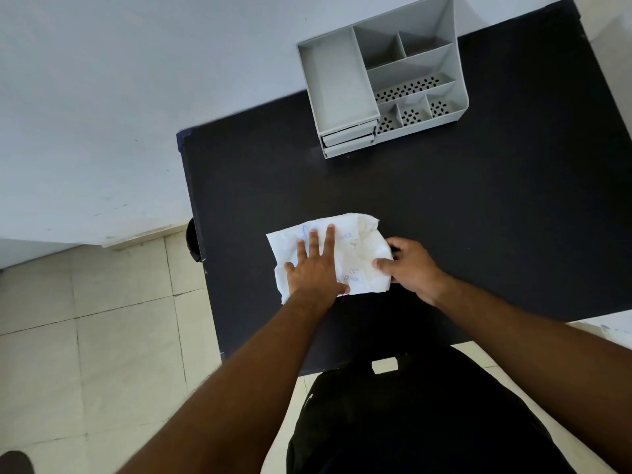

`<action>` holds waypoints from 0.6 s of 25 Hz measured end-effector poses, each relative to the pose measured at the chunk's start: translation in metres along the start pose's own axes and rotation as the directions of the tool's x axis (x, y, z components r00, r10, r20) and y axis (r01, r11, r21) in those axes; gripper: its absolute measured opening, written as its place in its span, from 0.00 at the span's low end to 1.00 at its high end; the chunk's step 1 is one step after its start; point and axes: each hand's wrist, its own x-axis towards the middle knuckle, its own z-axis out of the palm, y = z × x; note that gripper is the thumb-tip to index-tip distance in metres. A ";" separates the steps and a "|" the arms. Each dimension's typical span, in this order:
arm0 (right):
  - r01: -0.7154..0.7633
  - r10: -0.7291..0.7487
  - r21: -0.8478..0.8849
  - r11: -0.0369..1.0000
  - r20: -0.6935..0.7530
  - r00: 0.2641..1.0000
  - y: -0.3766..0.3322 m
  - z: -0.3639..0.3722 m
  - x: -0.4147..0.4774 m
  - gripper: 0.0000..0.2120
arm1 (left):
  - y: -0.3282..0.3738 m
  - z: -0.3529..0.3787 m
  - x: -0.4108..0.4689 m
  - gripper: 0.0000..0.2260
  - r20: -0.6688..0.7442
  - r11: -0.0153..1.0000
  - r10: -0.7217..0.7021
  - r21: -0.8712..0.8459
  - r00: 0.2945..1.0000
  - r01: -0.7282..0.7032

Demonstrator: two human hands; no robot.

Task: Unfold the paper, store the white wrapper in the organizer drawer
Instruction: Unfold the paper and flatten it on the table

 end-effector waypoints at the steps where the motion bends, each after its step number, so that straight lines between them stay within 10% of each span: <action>1: 0.013 -0.013 -0.020 1.000 -0.010 1.000 0.002 0.001 0.000 0.12 | 0.001 0.000 0.000 0.56 -0.002 1.000 -0.006 0.006 1.000 0.006; 8: 0.068 -0.071 -0.021 0.997 -0.298 0.952 0.015 0.014 -0.010 0.15 | 0.006 -0.005 0.005 0.57 0.042 0.999 -0.023 0.036 0.999 0.022; 15: 0.006 -0.005 0.045 0.999 -0.021 1.000 0.012 -0.001 -0.010 0.19 | 0.009 -0.007 0.011 0.58 0.033 0.996 -0.006 0.087 0.999 0.003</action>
